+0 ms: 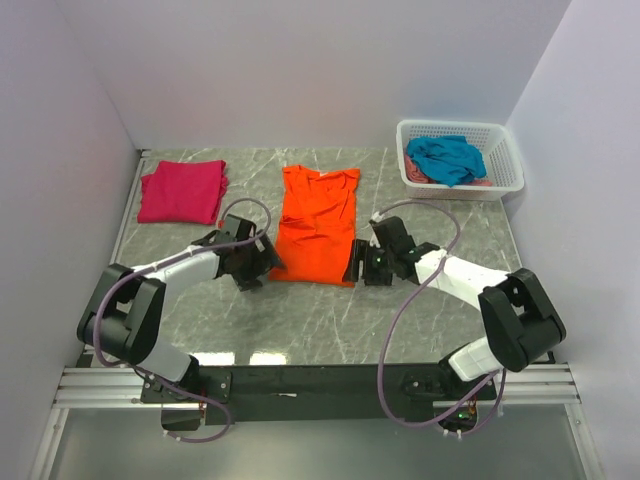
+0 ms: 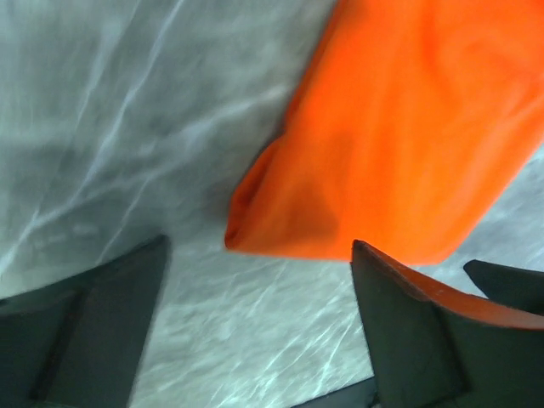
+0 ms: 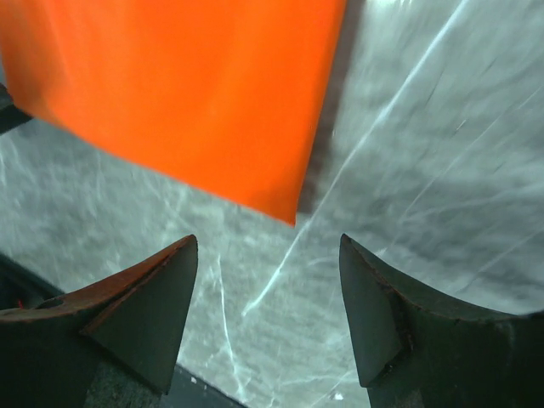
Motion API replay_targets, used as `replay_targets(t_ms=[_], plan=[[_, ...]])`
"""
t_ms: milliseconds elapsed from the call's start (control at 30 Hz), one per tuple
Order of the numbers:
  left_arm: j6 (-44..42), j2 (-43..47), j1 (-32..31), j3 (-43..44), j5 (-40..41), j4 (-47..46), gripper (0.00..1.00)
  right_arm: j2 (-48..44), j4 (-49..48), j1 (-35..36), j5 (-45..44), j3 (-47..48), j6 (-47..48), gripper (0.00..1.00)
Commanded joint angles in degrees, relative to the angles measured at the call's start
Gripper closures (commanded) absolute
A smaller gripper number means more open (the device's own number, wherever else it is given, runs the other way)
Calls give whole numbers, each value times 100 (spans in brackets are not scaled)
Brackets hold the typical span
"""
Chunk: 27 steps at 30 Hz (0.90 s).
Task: Fold and stack the t-shirts
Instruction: Fold the tshirt
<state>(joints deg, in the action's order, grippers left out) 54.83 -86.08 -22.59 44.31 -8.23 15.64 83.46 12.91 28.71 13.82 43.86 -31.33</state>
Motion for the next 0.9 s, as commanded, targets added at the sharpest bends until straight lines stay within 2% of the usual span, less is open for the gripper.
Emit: replay_targets(t_ms=[0, 67, 100, 233, 300, 367, 467, 533, 633, 700, 733, 800, 867], plan=[[63, 22, -26, -195, -153, -517, 17, 20, -578, 117, 235, -140, -277, 27], [63, -40, -26, -213, -161, -509, 29, 126, -605, 188, 226, -132, -330, 29], [46, -110, -35, -213, -196, -500, 40, 231, -631, 222, 226, -132, -330, 30], [54, -233, -35, -300, -118, -606, 53, 372, -631, 311, 24, -140, -470, 33], [19, -382, -35, -266, -187, -623, 64, 399, -623, 363, -73, -184, -531, 35], [-7, -505, -35, -274, -258, -693, 66, 416, -649, 381, -108, -237, -567, 35], [45, -681, -35, -248, -170, -694, 77, 478, -649, 399, -204, -255, -593, 36], [63, -760, -35, -213, -214, -755, 98, 505, -736, 399, -214, -298, -628, 37], [63, -866, -35, -186, -126, -746, 99, 610, -860, 407, -266, -334, -629, 42], [81, -814, -35, -239, -21, -729, 99, 750, -825, 407, -345, -255, -620, 56], [81, -779, -44, -265, 5, -729, 99, 777, -860, 416, -380, -255, -637, 68], [107, -612, -53, -414, 137, -764, 99, 803, -991, 425, -354, -325, -655, 76], [160, -437, -79, -589, 234, -817, 99, 786, -1036, 442, -319, -404, -681, 92]])
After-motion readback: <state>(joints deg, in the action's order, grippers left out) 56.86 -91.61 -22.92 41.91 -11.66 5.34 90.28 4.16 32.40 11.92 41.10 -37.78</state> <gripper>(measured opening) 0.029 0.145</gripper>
